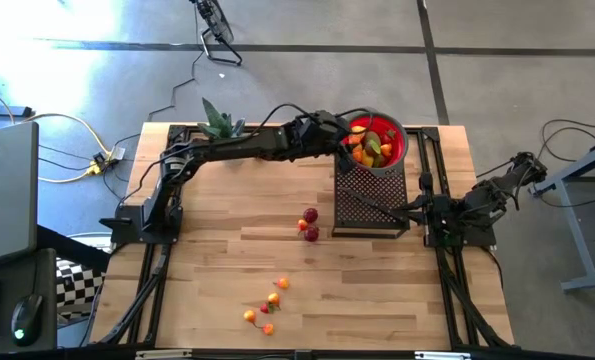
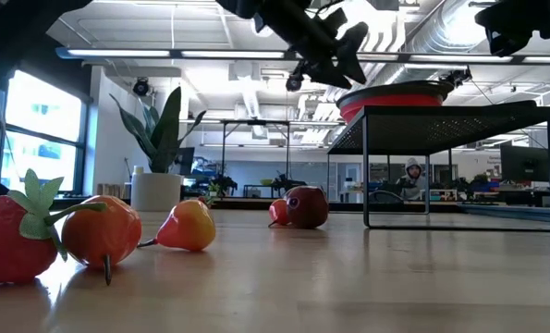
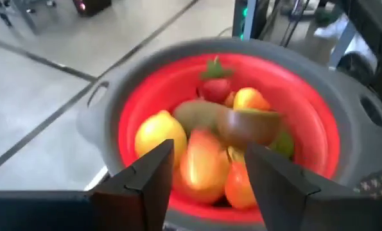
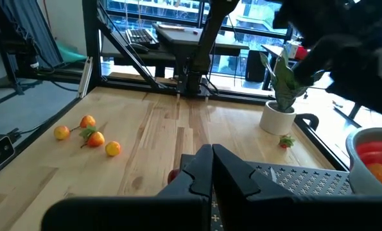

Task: Pick & Place Fruit
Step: Put the pear into the strainer bowl on the shelf

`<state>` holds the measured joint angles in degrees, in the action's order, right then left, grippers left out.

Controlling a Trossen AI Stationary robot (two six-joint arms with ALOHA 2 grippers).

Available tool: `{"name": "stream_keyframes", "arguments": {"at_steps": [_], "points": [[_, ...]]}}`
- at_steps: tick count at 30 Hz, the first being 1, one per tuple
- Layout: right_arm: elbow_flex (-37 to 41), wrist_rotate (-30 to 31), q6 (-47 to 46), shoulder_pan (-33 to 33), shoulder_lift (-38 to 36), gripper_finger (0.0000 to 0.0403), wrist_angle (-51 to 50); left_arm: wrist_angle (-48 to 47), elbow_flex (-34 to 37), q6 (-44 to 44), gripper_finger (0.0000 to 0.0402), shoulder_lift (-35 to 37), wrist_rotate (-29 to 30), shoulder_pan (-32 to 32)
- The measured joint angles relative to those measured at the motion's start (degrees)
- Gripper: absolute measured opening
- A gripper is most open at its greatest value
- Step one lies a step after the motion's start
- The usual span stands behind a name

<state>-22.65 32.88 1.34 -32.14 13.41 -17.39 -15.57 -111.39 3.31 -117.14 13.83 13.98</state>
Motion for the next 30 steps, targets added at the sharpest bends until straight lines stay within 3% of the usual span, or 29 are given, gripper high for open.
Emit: {"name": "stream_keyframes", "arguments": {"at_steps": [7,14,19,23,30], "points": [[0.0,0.0,-0.02,0.0,0.0,0.0003,-0.01,2.98,-0.07,1.15,0.0237,-1.33,-1.02,0.79],[0.0,0.0,0.19,0.0,0.0,0.0003,-0.03,2.73,-0.13,1.15,0.0241,2.02,-1.32,0.52],[0.0,0.0,-0.04,0.0,0.0,0.0003,-0.01,1.74,-0.02,-3.69,0.024,1.83,-3.8,0.53],[0.0,0.0,-0.66,0.0,0.0,0.0003,-0.01,1.87,-0.04,-6.05,0.0212,2.01,-4.3,0.22],[-0.01,0.0,-1.75,0.0,0.0,0.0002,0.01,-1.81,-0.04,-9.57,0.0106,1.94,-5.99,-0.61]]}}
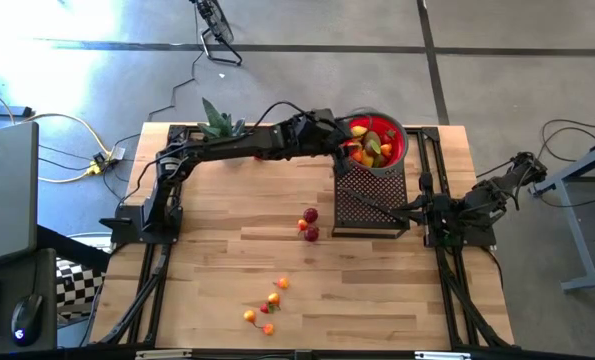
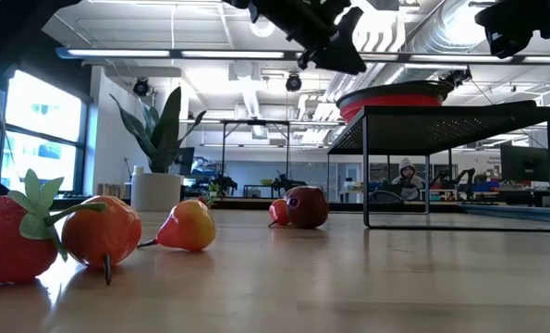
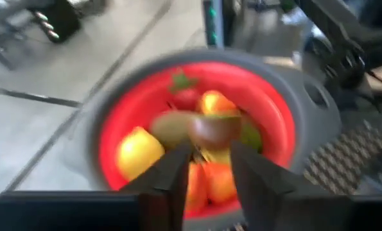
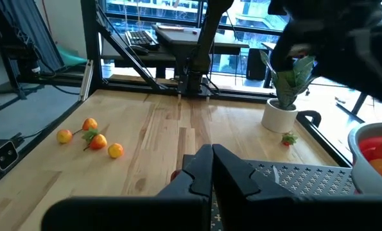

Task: Pick & Place Fruit
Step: Put the pear into the strainer bowl on the shelf

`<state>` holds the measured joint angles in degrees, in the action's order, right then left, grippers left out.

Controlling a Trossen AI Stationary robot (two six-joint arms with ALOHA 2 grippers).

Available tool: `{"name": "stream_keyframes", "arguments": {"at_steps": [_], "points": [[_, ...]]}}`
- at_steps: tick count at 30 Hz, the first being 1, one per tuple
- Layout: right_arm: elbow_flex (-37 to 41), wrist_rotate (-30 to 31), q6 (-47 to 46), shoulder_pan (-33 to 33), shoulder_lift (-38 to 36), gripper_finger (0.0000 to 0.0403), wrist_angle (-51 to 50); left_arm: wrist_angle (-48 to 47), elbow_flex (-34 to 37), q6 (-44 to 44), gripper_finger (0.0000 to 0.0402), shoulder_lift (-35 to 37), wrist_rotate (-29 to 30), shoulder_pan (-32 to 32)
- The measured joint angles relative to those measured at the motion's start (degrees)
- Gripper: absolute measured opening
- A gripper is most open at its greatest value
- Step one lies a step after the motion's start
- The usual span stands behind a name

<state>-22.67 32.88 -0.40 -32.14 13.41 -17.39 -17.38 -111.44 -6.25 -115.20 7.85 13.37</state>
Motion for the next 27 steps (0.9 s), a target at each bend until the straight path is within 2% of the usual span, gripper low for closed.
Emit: {"name": "stream_keyframes", "arguments": {"at_steps": [6,8,12,18,25,27], "points": [[0.01,0.0,0.02,0.0,0.0,0.0002,0.0,-4.34,0.04,-1.07,0.0016,0.0,-5.82,-0.46],[0.01,0.0,0.04,0.0,0.0,0.0002,-0.02,-4.48,0.95,-1.04,0.0005,0.06,-7.11,-0.48],[0.01,0.0,0.02,0.02,0.0,0.0002,0.0,-3.85,5.62,0.9,0.001,2.66,-7.28,-0.47],[0.01,0.0,0.07,0.0,0.0,0.0002,-0.02,-0.99,19.72,4.68,0.0002,11.22,-2.45,-1.16],[0.01,0.01,0.15,0.02,0.0,0.0002,0.02,13.89,40.69,4.52,0.0003,26.5,-0.07,-3.98],[0.01,0.0,0.15,0.02,0.0,0.0002,0.04,15.27,45.59,3.66,0.0003,30.62,0.2,-5.02]]}}
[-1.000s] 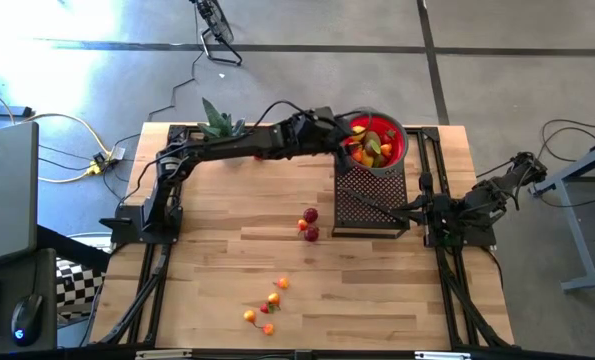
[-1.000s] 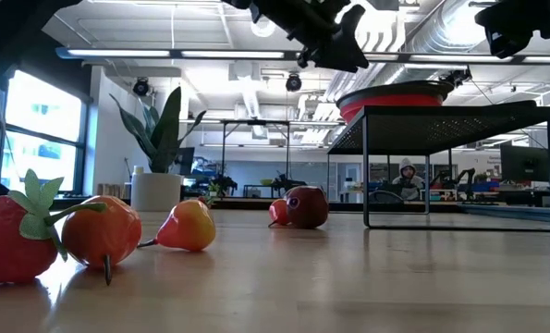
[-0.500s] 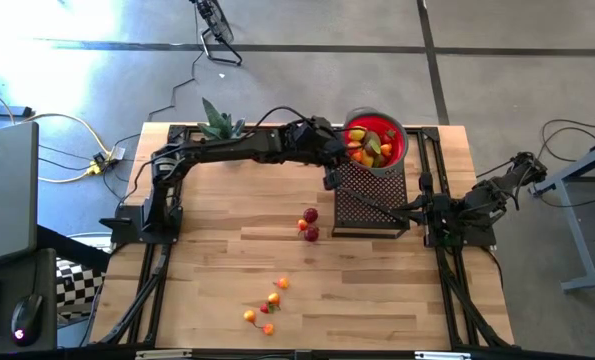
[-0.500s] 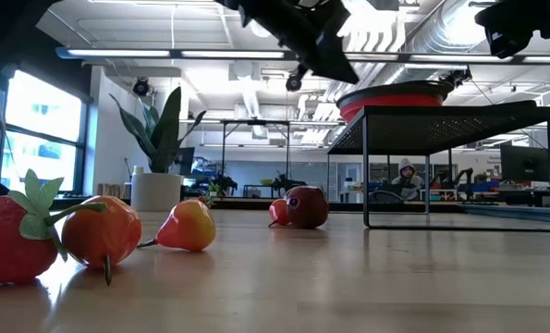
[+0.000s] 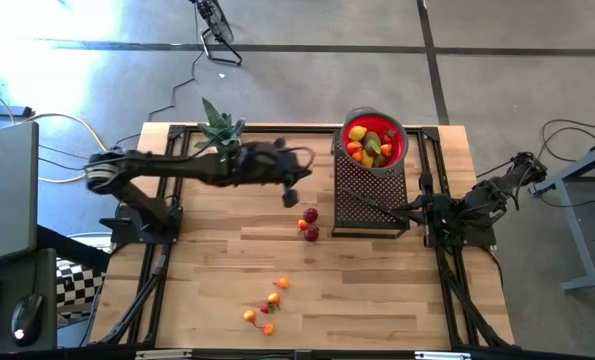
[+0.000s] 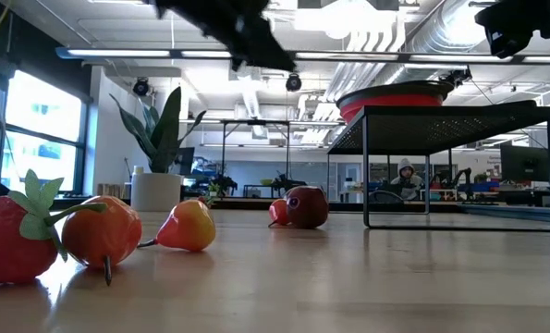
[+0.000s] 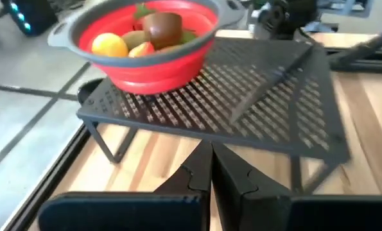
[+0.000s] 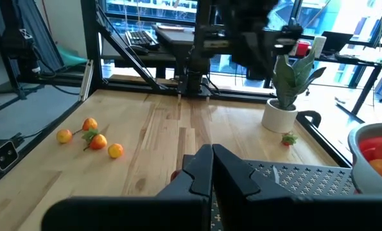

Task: Pick & Place Fruit
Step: Put the pear into the strainer bowl on the shelf

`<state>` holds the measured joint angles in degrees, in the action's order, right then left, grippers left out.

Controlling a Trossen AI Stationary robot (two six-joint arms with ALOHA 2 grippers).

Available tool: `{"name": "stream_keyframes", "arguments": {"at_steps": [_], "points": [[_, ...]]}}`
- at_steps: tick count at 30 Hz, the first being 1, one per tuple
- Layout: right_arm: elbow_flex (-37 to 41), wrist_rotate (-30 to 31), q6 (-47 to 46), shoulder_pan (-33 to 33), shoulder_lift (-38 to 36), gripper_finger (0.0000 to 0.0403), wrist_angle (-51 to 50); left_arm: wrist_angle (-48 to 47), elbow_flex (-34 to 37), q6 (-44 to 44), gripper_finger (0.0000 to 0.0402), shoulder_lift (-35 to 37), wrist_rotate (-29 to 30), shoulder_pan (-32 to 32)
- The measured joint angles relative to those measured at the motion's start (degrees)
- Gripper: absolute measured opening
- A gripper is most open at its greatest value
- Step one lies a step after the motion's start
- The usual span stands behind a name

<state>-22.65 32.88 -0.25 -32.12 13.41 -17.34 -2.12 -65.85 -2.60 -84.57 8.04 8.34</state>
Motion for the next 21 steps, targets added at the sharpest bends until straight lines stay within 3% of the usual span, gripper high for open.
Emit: {"name": "stream_keyframes", "arguments": {"at_steps": [7,15,21], "points": [[0.0,0.02,-0.09,-0.01,0.0,0.0002,-0.01,-0.19,9.43,-1.99,0.0003,8.62,0.28,-4.01],[0.0,0.02,-1.55,0.0,0.0,0.0002,-0.04,-1.77,10.17,-1.36,0.0003,9.21,0.11,-9.52],[-0.01,-0.01,-1.63,-0.02,0.0,0.0002,-0.04,-1.7,10.17,3.76,0.0003,9.03,0.06,-13.8]]}}
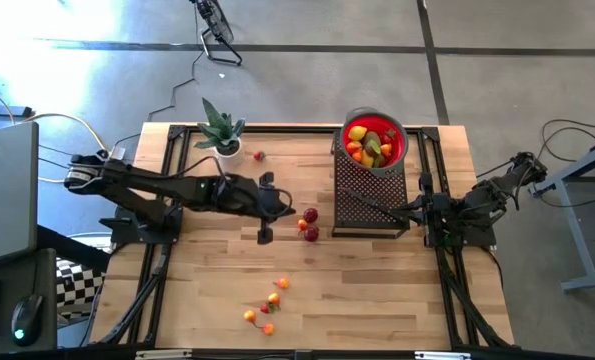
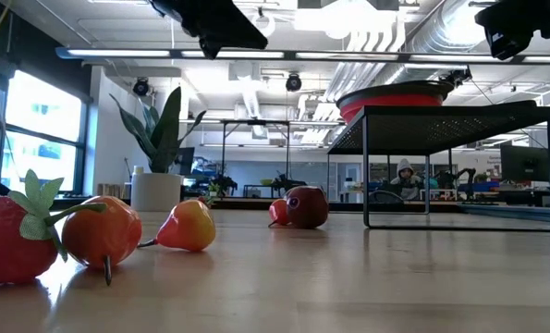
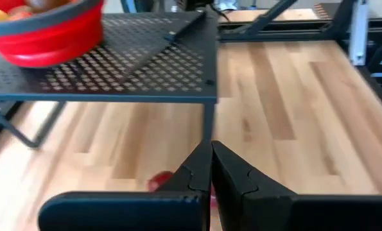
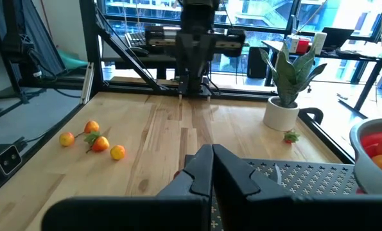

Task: Pick & Place Fruit
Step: Put the pear into the strainer bowl on the shelf

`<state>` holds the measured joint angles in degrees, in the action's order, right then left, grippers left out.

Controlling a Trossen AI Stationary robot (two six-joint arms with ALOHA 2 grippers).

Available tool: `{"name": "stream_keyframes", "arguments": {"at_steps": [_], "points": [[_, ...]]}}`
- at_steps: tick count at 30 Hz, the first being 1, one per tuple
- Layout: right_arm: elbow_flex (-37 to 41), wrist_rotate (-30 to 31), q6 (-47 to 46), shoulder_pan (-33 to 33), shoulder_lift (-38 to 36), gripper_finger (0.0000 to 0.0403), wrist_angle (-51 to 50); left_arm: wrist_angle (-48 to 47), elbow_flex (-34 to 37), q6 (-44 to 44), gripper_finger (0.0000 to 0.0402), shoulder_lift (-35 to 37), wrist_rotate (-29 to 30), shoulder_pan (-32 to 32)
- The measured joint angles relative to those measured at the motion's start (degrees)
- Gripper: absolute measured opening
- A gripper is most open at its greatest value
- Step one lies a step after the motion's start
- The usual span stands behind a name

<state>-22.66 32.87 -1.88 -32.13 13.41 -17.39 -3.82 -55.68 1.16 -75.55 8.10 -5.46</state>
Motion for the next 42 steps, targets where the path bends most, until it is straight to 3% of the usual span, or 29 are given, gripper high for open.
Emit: {"name": "stream_keyframes", "arguments": {"at_steps": [16,20,27,35,42], "points": [[0.01,-0.01,0.01,0.01,0.0,0.0002,0.0,0.25,0.0,1.32,0.0003,0.0,-1.51,-6.66],[0.01,-0.01,0.26,-0.01,0.01,0.0002,-0.02,1.38,0.0,5.54,0.0003,0.0,-4.93,-6.66],[0.01,-0.01,0.12,0.02,0.02,0.0002,0.0,1.32,0.0,11.94,0.0003,-0.02,-5.01,-6.98],[0.01,-0.01,0.14,-0.01,0.02,0.0002,0.0,1.58,-0.02,11.17,0.0003,-2.28,5.22,-14.68],[0.01,0.0,0.14,0.01,0.02,0.0002,0.0,1.56,-0.02,18.89,0.0003,-2.51,10.62,-21.36]]}}
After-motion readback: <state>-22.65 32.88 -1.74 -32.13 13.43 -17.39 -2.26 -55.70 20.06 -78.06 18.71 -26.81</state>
